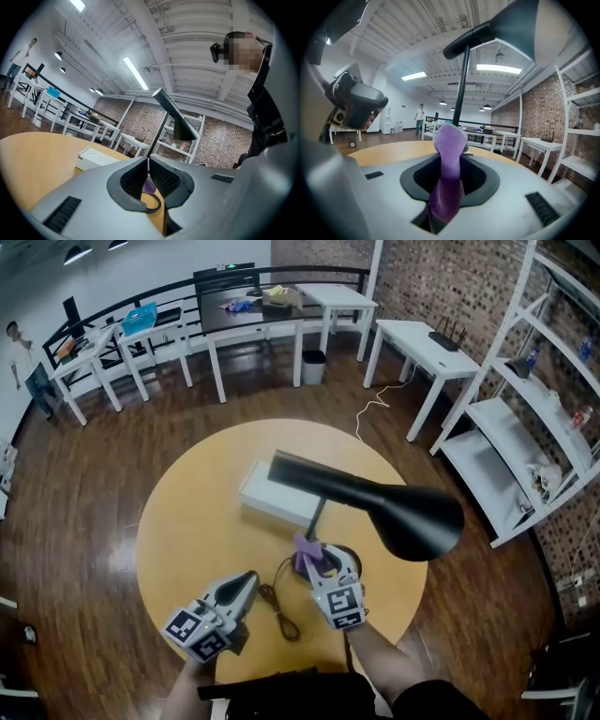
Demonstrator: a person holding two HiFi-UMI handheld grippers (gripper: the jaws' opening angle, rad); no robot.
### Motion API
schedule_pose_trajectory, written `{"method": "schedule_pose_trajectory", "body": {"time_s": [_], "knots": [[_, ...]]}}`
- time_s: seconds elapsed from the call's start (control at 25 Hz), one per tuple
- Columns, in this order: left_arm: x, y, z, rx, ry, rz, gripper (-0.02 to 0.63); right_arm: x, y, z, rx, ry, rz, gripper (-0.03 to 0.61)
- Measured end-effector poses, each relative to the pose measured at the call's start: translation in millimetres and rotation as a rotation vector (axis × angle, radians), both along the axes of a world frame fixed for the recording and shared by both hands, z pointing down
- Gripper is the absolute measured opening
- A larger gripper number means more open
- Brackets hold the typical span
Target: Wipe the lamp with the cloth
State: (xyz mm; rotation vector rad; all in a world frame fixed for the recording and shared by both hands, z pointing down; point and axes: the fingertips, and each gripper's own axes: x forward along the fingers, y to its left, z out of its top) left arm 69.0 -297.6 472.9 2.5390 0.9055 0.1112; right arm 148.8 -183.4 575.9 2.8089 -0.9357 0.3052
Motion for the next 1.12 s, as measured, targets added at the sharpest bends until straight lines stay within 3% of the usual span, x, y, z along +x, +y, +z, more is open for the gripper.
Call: {"method": "schedule_pose_trajectory", "body": {"time_s": [0.52, 0.76, 1.0, 1.12], "knots": [[9.6, -0.1, 17.1, 0.011, -0.049, -0.011, 0.008, -0.8, 2.5, 75.7, -0.125, -0.161, -0.042, 0.106], [5.8, -6.1, 23.2, -0.002, -0.052, -0.006, 0.008, -3.2, 1.8, 123.5, -0.235, -0.263, -0.011, 0.106], [0.9, -17.3, 22.8, 0.001, -0.064, 0.032, 0.008, -4.5, -6.5, 144.7, -0.430, -0.338, 0.016, 0.106], [-5.4, -19.1, 23.3, -0.005, -0.062, 0.063, 0.008, -10.4, -0.9, 162.9, -0.472, -0.404, 0.053, 0.104]]}}
